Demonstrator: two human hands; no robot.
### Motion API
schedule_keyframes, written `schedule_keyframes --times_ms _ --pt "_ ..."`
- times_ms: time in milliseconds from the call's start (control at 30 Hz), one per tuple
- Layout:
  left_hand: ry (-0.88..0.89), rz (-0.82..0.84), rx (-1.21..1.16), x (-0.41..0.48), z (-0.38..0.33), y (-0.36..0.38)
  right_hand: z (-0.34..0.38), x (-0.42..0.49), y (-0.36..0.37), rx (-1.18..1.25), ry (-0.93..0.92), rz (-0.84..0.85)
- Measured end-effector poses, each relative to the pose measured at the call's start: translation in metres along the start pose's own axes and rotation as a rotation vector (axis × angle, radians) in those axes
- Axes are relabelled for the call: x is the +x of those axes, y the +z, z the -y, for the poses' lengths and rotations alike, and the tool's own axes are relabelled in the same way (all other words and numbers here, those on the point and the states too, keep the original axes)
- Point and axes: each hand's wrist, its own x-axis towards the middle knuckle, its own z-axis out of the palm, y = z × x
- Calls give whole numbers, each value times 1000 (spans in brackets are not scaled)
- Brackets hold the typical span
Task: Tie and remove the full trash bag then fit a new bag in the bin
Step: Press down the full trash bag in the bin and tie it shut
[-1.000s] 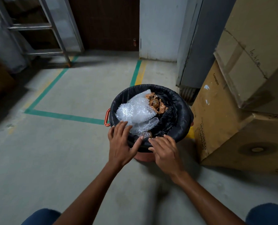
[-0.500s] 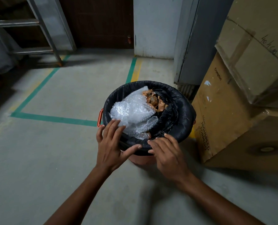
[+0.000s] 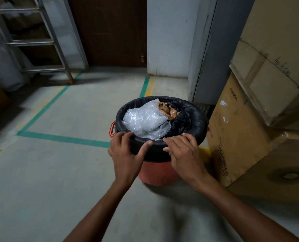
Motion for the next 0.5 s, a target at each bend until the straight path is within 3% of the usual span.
schedule_keyframes --times_ms 200,400,500 --pt "-498 -149 -297 -2 6 6 -7 -2 3 3 18 -72" --pt "-428 -70 -279 -22 -6 21 -12 11 7 16 61 -115" --pt "-624 -59 -362 -24 -18 32 -14 14 13 6 60 -132"
